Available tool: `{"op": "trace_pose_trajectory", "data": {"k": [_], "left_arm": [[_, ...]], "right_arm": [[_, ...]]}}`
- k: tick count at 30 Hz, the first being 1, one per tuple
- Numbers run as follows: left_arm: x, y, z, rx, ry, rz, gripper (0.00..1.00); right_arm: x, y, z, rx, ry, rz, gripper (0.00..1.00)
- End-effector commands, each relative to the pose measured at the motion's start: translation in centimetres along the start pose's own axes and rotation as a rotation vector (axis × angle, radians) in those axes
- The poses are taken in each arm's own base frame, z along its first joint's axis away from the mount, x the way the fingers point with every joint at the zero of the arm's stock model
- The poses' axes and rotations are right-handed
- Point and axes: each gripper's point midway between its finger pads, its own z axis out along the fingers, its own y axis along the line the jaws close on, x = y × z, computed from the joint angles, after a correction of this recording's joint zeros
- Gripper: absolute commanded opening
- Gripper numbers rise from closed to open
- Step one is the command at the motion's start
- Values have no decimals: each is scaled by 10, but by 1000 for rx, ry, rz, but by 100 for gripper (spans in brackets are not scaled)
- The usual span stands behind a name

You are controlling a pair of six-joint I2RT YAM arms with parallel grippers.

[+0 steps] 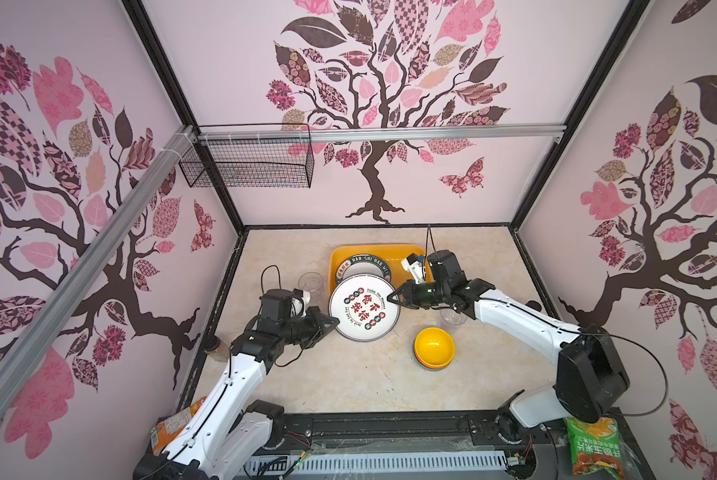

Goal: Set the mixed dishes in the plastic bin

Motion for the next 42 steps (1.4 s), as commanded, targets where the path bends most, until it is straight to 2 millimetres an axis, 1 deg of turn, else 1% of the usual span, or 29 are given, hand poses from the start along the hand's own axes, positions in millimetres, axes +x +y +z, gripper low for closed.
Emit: {"op": "trace_pose_trajectory", "data": {"k": [1,3,6,9,11,12,14,16,19,22,28,33,39,42], "left_arm": [[-12,-36,-10,110,-37,67,6],[-15,-36,-11,108,-46,64,9],[-20,-33,-13,100,-63,54,19],[-23,-29,-15,84,-78,51,28],[-24,-27,-16,75,-84,49,31],[-24,-26,-16,69,-88,49,34],[-25,-24,-18,60,-97,53,35],[-25,-21,-19,42,-105,58,39],[-26,-15,-21,8,-120,64,46],[-26,-10,-22,-11,-129,68,51],[-22,-7,-21,-11,-125,105,61],[-18,-3,-20,-10,-112,118,63],[-14,-2,-16,8,-89,117,63],[-14,0,-15,5,-90,111,63]], "right_arm": [[-13,14,-11,-2,-52,-50,0],[-22,13,-15,-6,-78,-41,0],[-34,12,-24,-7,-115,-31,0],[-46,7,-31,17,-161,-28,0],[-55,4,-35,28,-192,-24,0],[-59,1,-37,36,-202,-18,0],[-67,-4,-39,48,-222,-12,0],[-76,-9,-41,70,-243,-3,0],[-87,-20,-38,118,-268,-2,0],[-100,-29,-32,150,-286,13,0],[-122,-47,-13,197,-301,44,0],[-135,-60,5,213,-302,69,0],[-140,-81,26,239,-289,104,0],[-142,-88,34,240,-284,118,0]]}}
